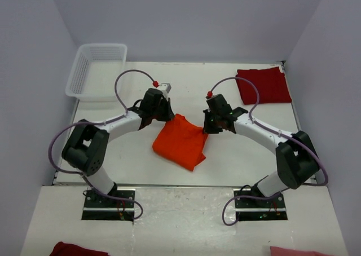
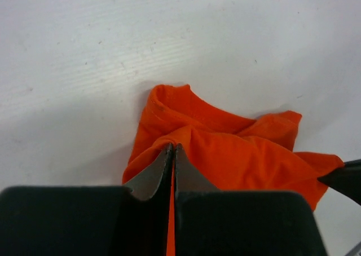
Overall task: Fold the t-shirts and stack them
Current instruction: Fold the long partially folded tshirt into a neat square
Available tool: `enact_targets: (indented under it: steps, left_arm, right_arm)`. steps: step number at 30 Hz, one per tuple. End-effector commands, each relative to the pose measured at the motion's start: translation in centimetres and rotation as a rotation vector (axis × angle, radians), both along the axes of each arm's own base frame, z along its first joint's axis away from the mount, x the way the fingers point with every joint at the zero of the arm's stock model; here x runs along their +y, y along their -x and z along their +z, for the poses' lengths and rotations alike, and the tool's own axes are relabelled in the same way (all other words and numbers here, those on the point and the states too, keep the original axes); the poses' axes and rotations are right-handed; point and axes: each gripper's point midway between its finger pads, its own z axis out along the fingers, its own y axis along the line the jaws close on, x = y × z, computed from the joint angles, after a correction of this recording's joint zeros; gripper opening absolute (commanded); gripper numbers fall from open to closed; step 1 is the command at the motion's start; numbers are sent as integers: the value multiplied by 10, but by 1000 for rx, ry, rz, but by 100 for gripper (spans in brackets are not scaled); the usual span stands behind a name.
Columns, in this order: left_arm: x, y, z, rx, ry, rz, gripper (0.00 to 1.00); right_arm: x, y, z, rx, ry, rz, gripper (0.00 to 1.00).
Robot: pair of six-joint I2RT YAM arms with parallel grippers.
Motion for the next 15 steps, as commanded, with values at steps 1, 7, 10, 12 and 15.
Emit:
enact_targets:
  steps: [1, 7, 10, 12, 15]
  left_arm:
    - [-32, -45, 33, -183, 66, -99, 0]
    - [-54, -74, 33, -211, 99, -122, 0]
    - [-55, -87, 25, -196, 57, -124, 0]
    - [-53, -90, 9, -161, 19, -122, 0]
    - [-53, -99, 7, -178, 1, -116, 0]
  right_arm:
    - [-4, -11, -8, -4, 36, -71, 0]
    - [-11, -20, -47, 85, 126, -157, 0]
    - [-12, -23, -59, 117, 151, -181, 0]
    - [-14, -22, -63, 124, 162, -192, 0]
    - [-24, -22, -66, 118, 196, -225, 0]
